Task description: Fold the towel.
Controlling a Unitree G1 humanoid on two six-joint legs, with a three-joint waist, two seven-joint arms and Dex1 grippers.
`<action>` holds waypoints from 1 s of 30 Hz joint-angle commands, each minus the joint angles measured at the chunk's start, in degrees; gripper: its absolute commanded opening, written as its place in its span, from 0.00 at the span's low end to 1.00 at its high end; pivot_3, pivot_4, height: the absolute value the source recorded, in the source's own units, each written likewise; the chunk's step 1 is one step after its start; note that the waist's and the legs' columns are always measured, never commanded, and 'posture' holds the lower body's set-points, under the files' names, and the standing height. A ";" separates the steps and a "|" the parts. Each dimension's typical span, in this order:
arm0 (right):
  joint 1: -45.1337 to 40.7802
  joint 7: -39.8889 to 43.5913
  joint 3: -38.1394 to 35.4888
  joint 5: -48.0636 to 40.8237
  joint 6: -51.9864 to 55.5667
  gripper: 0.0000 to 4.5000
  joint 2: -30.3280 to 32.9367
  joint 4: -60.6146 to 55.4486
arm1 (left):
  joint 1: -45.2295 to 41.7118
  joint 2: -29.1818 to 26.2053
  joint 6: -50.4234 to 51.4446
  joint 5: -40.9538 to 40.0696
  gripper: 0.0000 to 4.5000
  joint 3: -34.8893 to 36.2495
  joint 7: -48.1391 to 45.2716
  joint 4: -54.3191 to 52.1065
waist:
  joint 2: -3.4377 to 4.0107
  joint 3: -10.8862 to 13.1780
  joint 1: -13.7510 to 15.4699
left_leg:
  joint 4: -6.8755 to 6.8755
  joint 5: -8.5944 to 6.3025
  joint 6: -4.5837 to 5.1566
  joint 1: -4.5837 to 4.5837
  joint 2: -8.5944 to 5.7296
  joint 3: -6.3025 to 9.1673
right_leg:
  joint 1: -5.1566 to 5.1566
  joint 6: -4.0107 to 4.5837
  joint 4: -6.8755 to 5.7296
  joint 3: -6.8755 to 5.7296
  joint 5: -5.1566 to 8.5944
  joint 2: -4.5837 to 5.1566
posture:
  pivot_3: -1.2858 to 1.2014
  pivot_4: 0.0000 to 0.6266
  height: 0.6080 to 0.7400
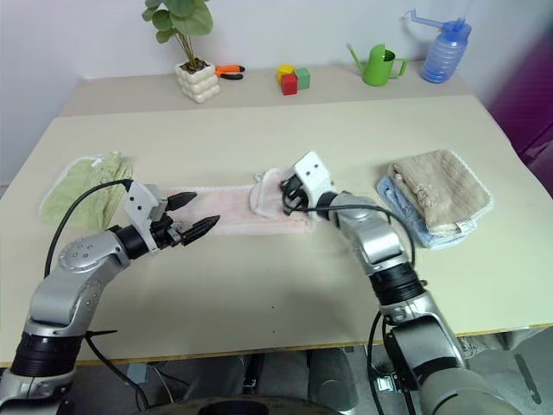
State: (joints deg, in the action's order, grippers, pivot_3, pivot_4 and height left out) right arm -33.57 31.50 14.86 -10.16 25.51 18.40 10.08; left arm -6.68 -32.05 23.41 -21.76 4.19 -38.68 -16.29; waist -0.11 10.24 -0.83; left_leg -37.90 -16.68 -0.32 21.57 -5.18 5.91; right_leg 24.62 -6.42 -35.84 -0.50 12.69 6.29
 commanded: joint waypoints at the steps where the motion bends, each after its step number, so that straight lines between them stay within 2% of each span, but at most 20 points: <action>1: -0.02 1.36 1.42 2.85 -3.66 0.04 -0.57 1.65 | 1.42 -0.24 -0.26 -0.35 0.88 2.28 1.09 -3.11 | 0.00 0.00 0.16 | 0.00 0.00 0.00 0.00 -0.01 0.00 | 0.00 0.00 0.00 0.00 0.00 0.01 | 0.52 0.24 0.94; 4: 2.04 2.35 2.52 4.47 -4.93 0.04 -0.53 0.98 | 4.55 -0.44 0.32 -0.80 0.88 3.74 1.97 -5.01 | -0.01 0.00 0.08 | 0.00 0.00 -0.01 -0.01 -0.01 0.00 | -0.02 0.00 0.01 0.00 0.00 0.02 | 0.52 0.24 0.94; 10: 1.49 2.89 -1.06 4.38 -6.49 0.04 1.02 -5.10 | 12.09 0.88 4.77 -4.71 0.88 8.09 4.75 -9.97 | 0.01 0.01 0.06 | 0.01 0.00 -0.01 -0.02 0.00 0.01 | -0.01 0.01 -0.01 0.01 0.00 0.00 | 0.52 0.24 0.94; 11: 1.35 4.07 -1.23 4.35 -6.99 0.09 2.02 -6.97 | 14.18 1.77 6.27 -6.70 0.88 9.49 5.56 -11.45 | 0.01 0.01 0.11 | 0.01 -0.01 -0.01 -0.01 0.00 0.00 | 0.00 0.00 -0.01 0.01 0.00 0.01 | 0.52 0.24 0.94; 13: 0.96 7.11 -0.66 5.75 -10.01 0.23 5.21 -10.83 | 18.58 4.82 10.49 -12.94 0.99 13.39 8.25 -14.14 | 0.02 0.02 0.09 | 0.01 -0.01 -0.01 -0.01 -0.01 0.01 | -0.02 0.00 0.01 0.01 0.00 0.02 | 0.52 0.24 0.94; 14: 0.92 8.23 -0.24 6.39 -11.19 0.32 6.40 -11.94 | 20.30 6.22 12.05 -15.59 1.00 15.08 9.47 -15.30 | 0.02 0.02 0.10 | 0.01 -0.03 0.02 0.00 -0.01 0.00 | -0.02 -0.01 0.05 0.01 0.01 0.05 | 0.52 0.24 0.94; 20: 1.93 11.87 2.69 9.61 -17.46 0.99 8.85 -14.65 | 22.66 12.38 19.08 -27.52 1.00 21.80 20.02 -17.35 | -0.03 0.02 0.24 | 0.01 -0.03 0.02 -0.02 0.04 0.06 | -0.11 -0.02 0.13 -0.01 0.01 0.01 | 0.52 0.24 0.94; 24: 2.86 11.81 2.96 10.05 -19.71 0.99 7.29 -14.67 | 19.22 15.04 23.04 -32.68 1.00 25.14 30.03 -12.45 | -0.04 0.02 0.36 | 0.00 -0.03 0.00 -0.04 0.01 0.06 | -0.14 -0.02 0.16 -0.02 0.01 0.02 | 0.52 0.24 0.94; 30: 3.10 11.40 3.06 11.09 -21.11 0.99 5.94 -14.74 | 12.40 15.52 27.77 -37.19 1.00 25.43 37.49 -6.34 | -0.04 0.00 0.41 | 0.00 0.01 -0.06 -0.07 -0.01 0.08 | -0.15 -0.01 0.13 -0.04 0.01 0.00 | 0.52 0.24 0.94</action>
State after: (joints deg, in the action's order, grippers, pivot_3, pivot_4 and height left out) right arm -30.07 43.18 18.25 0.75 5.63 24.81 -2.48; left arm 6.33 -16.77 49.88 -57.59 28.90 -3.46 -24.75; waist -0.15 10.24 -0.42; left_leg -37.90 -16.67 -0.39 21.50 -5.19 5.99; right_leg 24.46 -6.43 -35.71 -0.53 12.69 6.29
